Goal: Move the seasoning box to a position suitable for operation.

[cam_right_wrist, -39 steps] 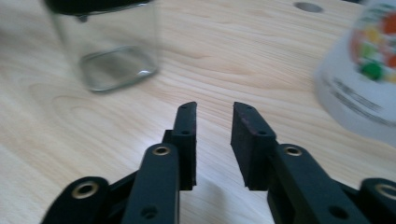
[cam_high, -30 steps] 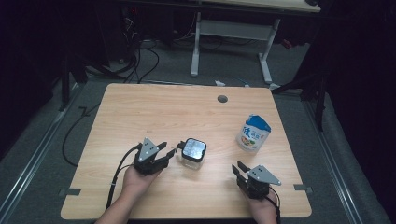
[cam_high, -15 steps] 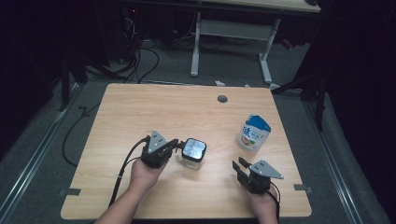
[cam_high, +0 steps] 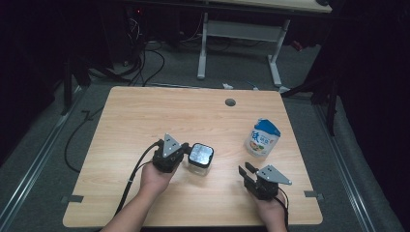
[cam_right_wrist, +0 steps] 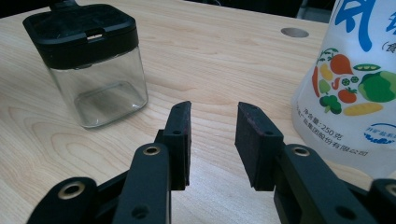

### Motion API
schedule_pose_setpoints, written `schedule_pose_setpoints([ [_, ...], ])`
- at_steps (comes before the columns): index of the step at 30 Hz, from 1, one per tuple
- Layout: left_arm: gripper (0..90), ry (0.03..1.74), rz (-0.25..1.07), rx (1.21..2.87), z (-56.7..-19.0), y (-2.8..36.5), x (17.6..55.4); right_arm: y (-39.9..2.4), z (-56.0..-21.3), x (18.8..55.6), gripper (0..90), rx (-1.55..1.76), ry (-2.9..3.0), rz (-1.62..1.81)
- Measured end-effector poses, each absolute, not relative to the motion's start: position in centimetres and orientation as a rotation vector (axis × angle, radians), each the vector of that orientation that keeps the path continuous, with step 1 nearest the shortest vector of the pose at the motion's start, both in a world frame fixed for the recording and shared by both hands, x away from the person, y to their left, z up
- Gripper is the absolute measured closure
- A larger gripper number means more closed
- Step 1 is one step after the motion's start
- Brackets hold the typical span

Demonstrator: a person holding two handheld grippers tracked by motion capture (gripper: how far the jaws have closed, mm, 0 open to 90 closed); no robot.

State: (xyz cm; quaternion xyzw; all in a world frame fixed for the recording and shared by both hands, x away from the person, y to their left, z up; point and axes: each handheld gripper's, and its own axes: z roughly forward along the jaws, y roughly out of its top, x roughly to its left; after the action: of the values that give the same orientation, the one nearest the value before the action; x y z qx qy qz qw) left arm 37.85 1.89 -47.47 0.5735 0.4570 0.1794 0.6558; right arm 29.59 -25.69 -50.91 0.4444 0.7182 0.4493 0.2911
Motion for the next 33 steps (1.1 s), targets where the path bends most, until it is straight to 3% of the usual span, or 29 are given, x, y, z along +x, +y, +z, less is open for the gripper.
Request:
schedule_pose_setpoints([
  [33, 90.0, 1.008, 0.452, 1.307, -47.90, 1.67, 37.77, -25.42, -51.34, 29.51, 66.2, 1.191, 1.928, 1.196],
])
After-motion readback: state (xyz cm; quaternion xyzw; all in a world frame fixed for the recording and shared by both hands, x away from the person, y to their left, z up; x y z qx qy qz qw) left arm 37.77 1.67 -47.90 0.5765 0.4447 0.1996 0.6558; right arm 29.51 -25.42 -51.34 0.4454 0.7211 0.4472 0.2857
